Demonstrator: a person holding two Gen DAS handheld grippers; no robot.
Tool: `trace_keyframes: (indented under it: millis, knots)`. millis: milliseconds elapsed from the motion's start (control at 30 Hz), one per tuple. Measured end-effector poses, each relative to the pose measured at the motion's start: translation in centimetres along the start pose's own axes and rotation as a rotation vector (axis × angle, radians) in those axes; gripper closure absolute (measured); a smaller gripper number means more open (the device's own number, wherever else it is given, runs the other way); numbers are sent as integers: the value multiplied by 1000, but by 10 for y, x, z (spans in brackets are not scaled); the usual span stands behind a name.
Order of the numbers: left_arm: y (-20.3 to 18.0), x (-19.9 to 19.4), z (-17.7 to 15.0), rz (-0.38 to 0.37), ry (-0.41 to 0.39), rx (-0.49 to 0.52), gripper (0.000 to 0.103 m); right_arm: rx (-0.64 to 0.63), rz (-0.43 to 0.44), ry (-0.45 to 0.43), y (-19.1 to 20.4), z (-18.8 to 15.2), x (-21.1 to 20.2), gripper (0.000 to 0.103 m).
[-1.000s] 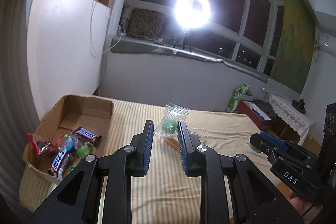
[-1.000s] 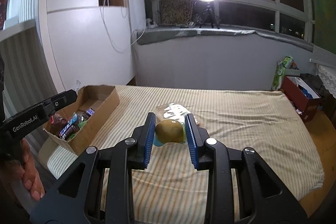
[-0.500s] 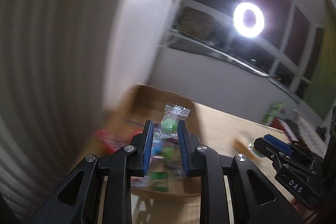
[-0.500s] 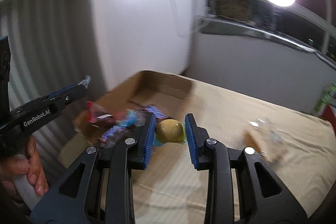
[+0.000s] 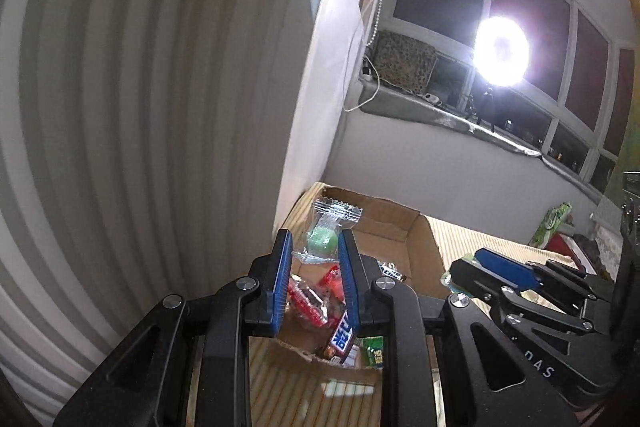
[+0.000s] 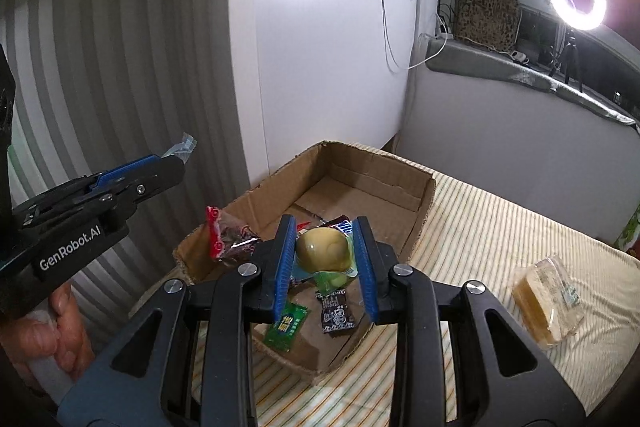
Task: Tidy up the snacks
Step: 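Lower the green candy bag with the left gripper while the right lowers the yellow ball, open both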
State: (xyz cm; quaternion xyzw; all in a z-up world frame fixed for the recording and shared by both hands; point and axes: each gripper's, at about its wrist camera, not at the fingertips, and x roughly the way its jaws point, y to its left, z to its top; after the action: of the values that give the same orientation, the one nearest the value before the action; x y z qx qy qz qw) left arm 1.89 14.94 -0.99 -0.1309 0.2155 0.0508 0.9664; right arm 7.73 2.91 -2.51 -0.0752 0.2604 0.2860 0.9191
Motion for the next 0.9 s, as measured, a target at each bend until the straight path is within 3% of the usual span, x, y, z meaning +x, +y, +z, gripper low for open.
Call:
trace_keyframes:
  millis: [400,467,500,533,633,900]
  knots:
    - [-2,66,-7,-10,98,17,82,38,44,73,-35,-9,73,72]
    - [-3,78,-9,-13,122,18,81,41,45,79,-40,-10,81,65]
    - [-5,84,-10,-12,134,20,81,39,45,85,-42,-10,85,56]
    - [-6,89,-11,-10,151,20,80,39,40,85,-43,-11,87,54]
    - [-6,100,-14,16,185,14,52,56,31,77,-49,-13,88,54]
    - [-6,91,-12,18,156,1,40,42,10,57,-43,-13,66,54]
